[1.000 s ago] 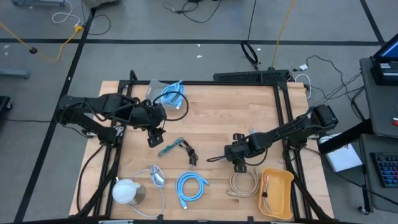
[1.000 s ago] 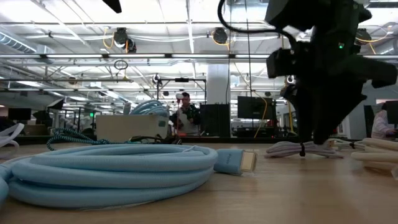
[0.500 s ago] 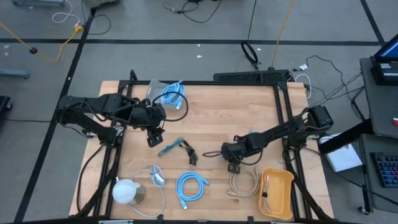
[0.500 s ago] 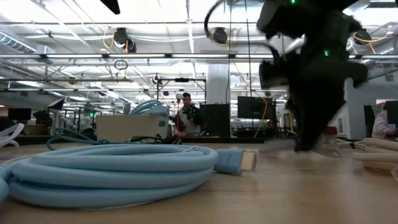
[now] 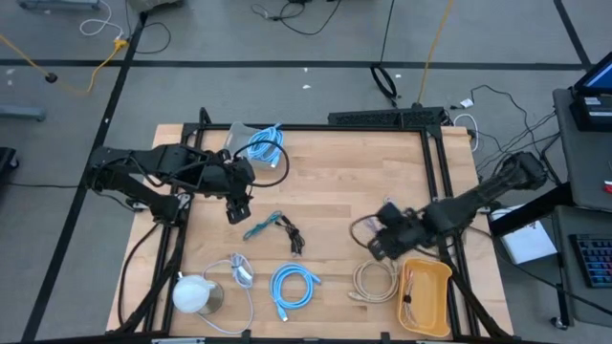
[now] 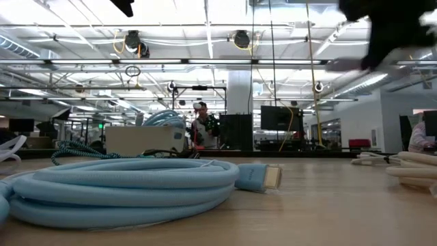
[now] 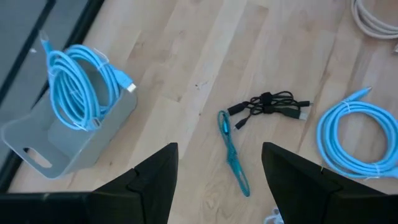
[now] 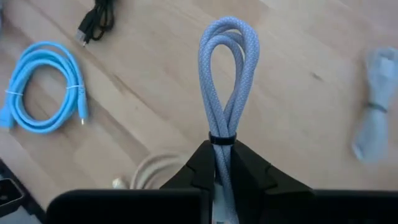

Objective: Pick & Place USB Port
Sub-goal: Put the purple charger cable into the yellow bin

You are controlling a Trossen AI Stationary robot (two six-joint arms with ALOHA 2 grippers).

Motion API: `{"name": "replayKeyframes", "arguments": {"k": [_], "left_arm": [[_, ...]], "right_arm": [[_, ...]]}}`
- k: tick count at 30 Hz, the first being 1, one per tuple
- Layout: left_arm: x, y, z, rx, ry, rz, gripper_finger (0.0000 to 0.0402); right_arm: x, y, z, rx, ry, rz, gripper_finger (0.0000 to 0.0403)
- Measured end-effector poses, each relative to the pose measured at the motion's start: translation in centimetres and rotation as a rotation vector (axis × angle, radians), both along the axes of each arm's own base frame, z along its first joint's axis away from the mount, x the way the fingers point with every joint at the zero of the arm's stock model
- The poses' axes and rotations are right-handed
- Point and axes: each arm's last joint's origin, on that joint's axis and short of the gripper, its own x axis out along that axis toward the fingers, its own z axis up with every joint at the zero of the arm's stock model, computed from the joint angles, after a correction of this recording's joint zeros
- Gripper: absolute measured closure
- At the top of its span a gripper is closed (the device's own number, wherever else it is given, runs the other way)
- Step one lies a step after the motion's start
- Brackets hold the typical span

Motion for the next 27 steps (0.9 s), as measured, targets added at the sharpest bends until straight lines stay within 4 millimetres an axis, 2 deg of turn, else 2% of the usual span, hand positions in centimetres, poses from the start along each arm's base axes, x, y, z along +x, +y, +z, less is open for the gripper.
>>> {"name": "replayKeyframes", "arguments": {"k": [6,10,14,18,23,27], "left_arm": [[0.0,0.0,0.0,0.015,0.001,-0.010,0.0167],[0.0,0.0,0.0,0.034,0.002,-0.015,0.0167],[0.0,0.1,0.0,0.053,0.001,-0.018,0.0167],[0.0,0.1,0.1,0.076,0.002,-0.026,0.0167],[0.0,0.1,0.1,0.083,0.004,-0.031,0.0167],[0.0,0.1,0.1,0.086,0.005,-0.036,0.0167]], "right_arm": [[-3.2,3.3,3.4,0.025,0.133,-0.219,0.0383],[-4.4,5.9,4.1,0.047,0.218,-0.321,0.0383],[-4.7,8.9,2.8,0.108,0.279,-0.377,0.0383],[-3.4,11.6,0.9,0.205,0.291,-0.362,0.0383],[-2.1,13.6,-1.5,0.243,0.348,-0.363,0.0383],[-2.5,14.3,-2.6,0.226,0.458,-0.364,0.0383]]}}
